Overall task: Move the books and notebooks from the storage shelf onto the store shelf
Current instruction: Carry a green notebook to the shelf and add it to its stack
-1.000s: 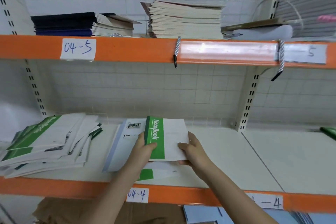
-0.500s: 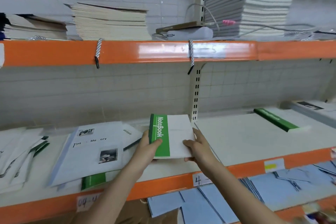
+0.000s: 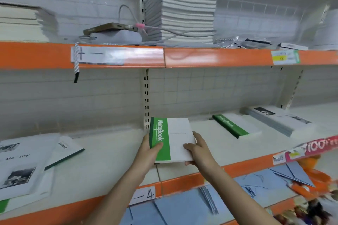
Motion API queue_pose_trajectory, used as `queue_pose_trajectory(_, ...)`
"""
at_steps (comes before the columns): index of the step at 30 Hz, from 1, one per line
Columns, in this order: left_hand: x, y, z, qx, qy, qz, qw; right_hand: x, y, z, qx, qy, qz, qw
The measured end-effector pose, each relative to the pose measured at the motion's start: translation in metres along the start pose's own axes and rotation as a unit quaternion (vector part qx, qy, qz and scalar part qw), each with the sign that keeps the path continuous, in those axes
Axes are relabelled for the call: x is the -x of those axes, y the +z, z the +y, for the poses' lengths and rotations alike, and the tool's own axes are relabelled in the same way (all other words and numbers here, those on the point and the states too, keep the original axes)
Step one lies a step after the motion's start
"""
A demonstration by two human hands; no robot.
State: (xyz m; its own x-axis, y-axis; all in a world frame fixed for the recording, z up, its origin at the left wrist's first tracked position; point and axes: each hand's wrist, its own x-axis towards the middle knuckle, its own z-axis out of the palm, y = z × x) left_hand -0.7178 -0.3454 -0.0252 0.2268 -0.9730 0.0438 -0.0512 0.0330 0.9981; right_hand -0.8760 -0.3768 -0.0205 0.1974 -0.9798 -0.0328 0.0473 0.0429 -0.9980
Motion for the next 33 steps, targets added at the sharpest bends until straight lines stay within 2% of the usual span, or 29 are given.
queue_pose_trajectory(13,-0.023,0.16,-0.014,0.007,-0.001,-0.017,1.0,-0.015,-0.156,0.007,-0.018,0.006,0.051,0.999)
queue_pose_trajectory(27,-0.054,0.249,-0.02,0.014,-0.015,-0.055,0.998,-0.031,-0.242,0.006,-0.043,0.015,0.096,0.994)
queue_pose_trajectory(33,-0.088,0.279,-0.019,0.022,-0.01,-0.045,0.999,-0.066,-0.271,-0.001,-0.03,0.01,0.079,0.996)
